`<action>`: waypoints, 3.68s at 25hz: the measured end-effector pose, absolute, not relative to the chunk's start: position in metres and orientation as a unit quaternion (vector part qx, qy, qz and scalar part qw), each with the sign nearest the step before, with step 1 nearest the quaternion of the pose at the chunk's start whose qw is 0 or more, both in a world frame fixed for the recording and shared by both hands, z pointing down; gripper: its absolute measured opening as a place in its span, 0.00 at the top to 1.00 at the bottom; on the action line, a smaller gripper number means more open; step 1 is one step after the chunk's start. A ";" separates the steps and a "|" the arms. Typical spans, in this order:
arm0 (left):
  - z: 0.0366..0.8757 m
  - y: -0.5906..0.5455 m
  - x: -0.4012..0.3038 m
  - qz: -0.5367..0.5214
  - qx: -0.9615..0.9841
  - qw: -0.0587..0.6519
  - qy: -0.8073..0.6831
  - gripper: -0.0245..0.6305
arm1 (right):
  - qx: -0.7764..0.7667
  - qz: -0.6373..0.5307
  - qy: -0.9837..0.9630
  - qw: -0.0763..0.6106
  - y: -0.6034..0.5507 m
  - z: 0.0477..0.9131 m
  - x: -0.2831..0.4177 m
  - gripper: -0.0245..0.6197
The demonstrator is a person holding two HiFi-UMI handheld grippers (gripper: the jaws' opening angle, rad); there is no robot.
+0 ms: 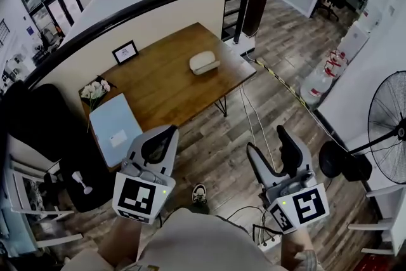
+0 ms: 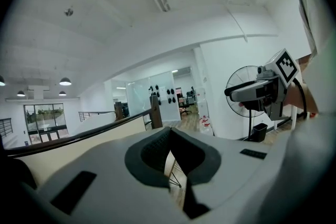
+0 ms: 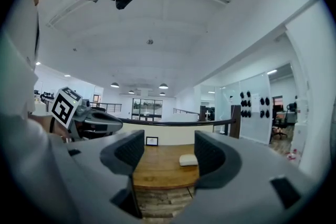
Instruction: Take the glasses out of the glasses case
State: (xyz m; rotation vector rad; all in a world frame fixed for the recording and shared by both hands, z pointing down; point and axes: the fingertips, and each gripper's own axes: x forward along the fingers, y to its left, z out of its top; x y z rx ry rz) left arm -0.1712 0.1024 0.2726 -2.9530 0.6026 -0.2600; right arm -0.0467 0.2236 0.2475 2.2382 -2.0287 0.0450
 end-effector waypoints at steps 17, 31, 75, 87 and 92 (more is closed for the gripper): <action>0.306 -0.009 -0.152 -0.096 -0.972 0.039 0.210 0.96 | 0.716 0.029 -0.690 0.098 0.093 0.273 -0.036 0.51; 0.311 -0.078 -0.055 -0.106 -0.965 0.051 0.236 0.96 | 0.696 0.038 -0.711 0.089 0.016 0.293 0.077 0.51; 0.341 -0.301 0.110 -0.200 -0.887 0.010 0.417 0.96 | 0.474 0.092 -0.859 0.169 -0.285 0.376 0.264 0.52; 0.399 -0.315 0.099 -0.238 -0.887 -0.034 0.393 0.96 | 0.380 0.126 -0.868 0.295 -0.299 0.462 0.232 0.53; 0.444 -0.319 0.100 -0.264 -0.885 -0.064 0.378 0.96 | 0.339 0.143 -0.861 0.351 -0.310 0.518 0.220 0.54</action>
